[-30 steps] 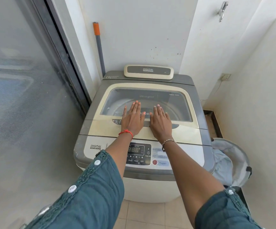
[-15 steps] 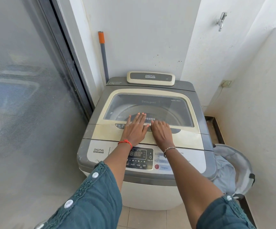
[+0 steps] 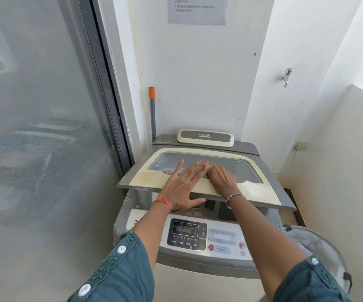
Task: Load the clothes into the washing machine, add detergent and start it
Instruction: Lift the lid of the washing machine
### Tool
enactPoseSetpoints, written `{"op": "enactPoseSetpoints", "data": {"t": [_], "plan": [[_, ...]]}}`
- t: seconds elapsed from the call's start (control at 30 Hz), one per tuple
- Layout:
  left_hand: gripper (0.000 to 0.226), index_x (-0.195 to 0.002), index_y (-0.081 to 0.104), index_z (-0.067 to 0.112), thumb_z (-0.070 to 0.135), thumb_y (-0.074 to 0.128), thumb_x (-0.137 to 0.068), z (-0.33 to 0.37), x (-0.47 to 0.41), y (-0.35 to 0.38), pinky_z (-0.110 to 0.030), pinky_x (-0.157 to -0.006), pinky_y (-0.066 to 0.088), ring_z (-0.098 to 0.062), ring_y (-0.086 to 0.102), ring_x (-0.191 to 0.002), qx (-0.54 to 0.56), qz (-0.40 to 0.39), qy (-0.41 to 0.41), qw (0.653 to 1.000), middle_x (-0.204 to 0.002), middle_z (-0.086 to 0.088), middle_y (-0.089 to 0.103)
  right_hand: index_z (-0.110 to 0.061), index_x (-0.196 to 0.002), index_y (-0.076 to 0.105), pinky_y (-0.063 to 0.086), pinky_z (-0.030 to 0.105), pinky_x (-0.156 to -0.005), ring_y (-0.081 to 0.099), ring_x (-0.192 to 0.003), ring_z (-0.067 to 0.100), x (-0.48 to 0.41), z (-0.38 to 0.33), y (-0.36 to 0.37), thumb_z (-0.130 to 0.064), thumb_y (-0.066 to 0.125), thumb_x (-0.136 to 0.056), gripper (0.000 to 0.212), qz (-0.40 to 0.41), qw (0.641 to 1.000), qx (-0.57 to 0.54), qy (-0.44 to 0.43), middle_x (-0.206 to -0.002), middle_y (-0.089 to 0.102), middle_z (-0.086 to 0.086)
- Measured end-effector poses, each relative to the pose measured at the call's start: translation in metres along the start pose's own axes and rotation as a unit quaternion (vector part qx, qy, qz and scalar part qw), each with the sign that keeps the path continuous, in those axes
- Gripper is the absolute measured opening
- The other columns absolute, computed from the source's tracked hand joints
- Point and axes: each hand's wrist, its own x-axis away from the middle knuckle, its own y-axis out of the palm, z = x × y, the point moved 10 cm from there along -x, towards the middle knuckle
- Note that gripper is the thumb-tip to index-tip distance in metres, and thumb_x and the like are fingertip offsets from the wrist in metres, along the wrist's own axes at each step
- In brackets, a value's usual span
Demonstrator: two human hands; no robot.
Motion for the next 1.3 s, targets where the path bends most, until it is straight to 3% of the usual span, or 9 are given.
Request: {"op": "enactPoseSetpoints", "data": {"t": [0.3, 0.47, 0.57, 0.7, 0.83, 0.97, 1.1, 1.17, 1.3], "plan": [[0.068, -0.147, 0.020, 0.028, 0.060, 0.027, -0.087, -0.023, -0.039, -0.037, -0.053, -0.111, 0.021, -0.017, 0.028, -0.141, -0.108, 0.067, 0.005, 0.992, -0.153, -0.002, 0.028, 0.001, -0.081, 0.061, 0.034, 0.032, -0.064, 0.059, -0.090, 0.038, -0.048, 0.017, -0.056, 0.008, 0.037, -0.087, 0.027, 0.011, 0.999, -0.048, 0.013, -0.092, 0.062, 0.026], [0.072, -0.147, 0.020, 0.029, 0.063, 0.025, -0.084, -0.044, -0.074, -0.066, -0.055, -0.111, 0.019, -0.020, 0.024, -0.142, -0.166, 0.128, 0.001, 0.978, -0.153, -0.005, 0.029, 0.005, -0.089, 0.055, 0.039, 0.041, -0.077, 0.050, -0.099, 0.039, -0.080, 0.041, -0.083, -0.010, 0.038, -0.095, 0.024, 0.002, 0.984, -0.155, 0.081, -0.109, 0.053, 0.027], [0.078, -0.147, 0.018, 0.028, 0.065, 0.035, -0.080, -0.055, -0.094, -0.080, -0.055, -0.111, 0.013, -0.020, 0.027, -0.141, -0.189, 0.157, -0.010, 0.969, -0.153, -0.005, 0.028, -0.011, -0.058, 0.033, 0.035, 0.035, -0.067, 0.042, -0.077, 0.028, -0.099, 0.051, -0.106, -0.013, 0.041, -0.093, 0.036, 0.022, 0.978, -0.184, 0.095, -0.091, 0.052, 0.023], [0.087, -0.148, 0.014, 0.026, 0.069, 0.041, -0.078, -0.072, -0.118, -0.092, -0.056, -0.111, 0.019, -0.020, 0.025, -0.142, -0.221, 0.164, -0.040, 0.960, -0.155, -0.004, 0.024, -0.012, -0.055, 0.031, 0.034, 0.033, -0.062, 0.044, -0.069, 0.027, -0.105, 0.056, -0.134, -0.023, 0.041, -0.095, 0.043, 0.066, 0.978, -0.168, 0.103, -0.077, 0.048, 0.015], [0.094, -0.148, 0.011, 0.023, 0.073, 0.044, -0.075, -0.097, -0.144, -0.104, -0.056, -0.112, 0.016, -0.018, 0.021, -0.143, -0.234, 0.165, -0.117, 0.951, -0.156, -0.003, 0.021, -0.005, -0.074, 0.055, 0.044, 0.039, -0.076, 0.057, -0.078, 0.034, -0.089, 0.046, -0.168, -0.020, 0.034, -0.098, 0.037, 0.207, 0.976, -0.047, 0.044, -0.081, 0.062, 0.016], [0.095, -0.148, 0.009, 0.020, 0.070, 0.043, -0.075, -0.118, -0.160, -0.104, -0.053, -0.112, 0.009, -0.018, 0.015, -0.145, -0.202, 0.177, -0.199, 0.942, -0.157, -0.003, 0.018, -0.005, -0.108, 0.058, 0.041, 0.045, -0.096, 0.057, -0.109, 0.034, -0.085, 0.045, -0.159, -0.021, 0.021, -0.096, 0.042, 0.255, 0.965, 0.056, -0.028, -0.110, 0.063, 0.014], [0.095, -0.149, 0.001, 0.023, 0.070, 0.039, -0.077, -0.130, -0.174, -0.099, -0.054, -0.113, -0.002, -0.020, -0.001, -0.144, -0.191, 0.170, -0.225, 0.940, -0.158, -0.004, 0.005, -0.001, -0.143, 0.027, 0.017, 0.044, -0.114, 0.024, -0.142, 0.027, -0.100, 0.057, -0.148, -0.026, 0.013, -0.097, 0.055, 0.237, 0.970, 0.026, -0.043, -0.151, 0.029, 0.013], [0.094, -0.149, -0.007, 0.025, 0.070, 0.037, -0.078, -0.136, -0.179, -0.096, -0.054, -0.112, -0.009, -0.021, -0.010, -0.144, -0.183, 0.166, -0.250, 0.936, -0.157, -0.004, -0.005, -0.007, -0.148, 0.013, 0.001, 0.040, -0.117, 0.008, -0.145, 0.020, -0.105, 0.057, -0.145, -0.013, 0.020, -0.096, 0.053, 0.233, 0.970, 0.030, -0.058, -0.157, 0.013, 0.006], [0.086, -0.146, -0.020, 0.029, 0.064, 0.030, -0.085, -0.142, -0.182, -0.079, -0.054, -0.111, -0.010, -0.021, -0.021, -0.142, -0.141, 0.173, -0.307, 0.925, -0.153, -0.004, -0.028, -0.009, -0.148, 0.007, -0.015, 0.034, -0.113, 0.004, -0.144, 0.018, -0.113, 0.062, -0.146, 0.017, 0.041, -0.071, 0.089, 0.248, 0.967, 0.053, -0.028, -0.157, 0.009, 0.005]]}}
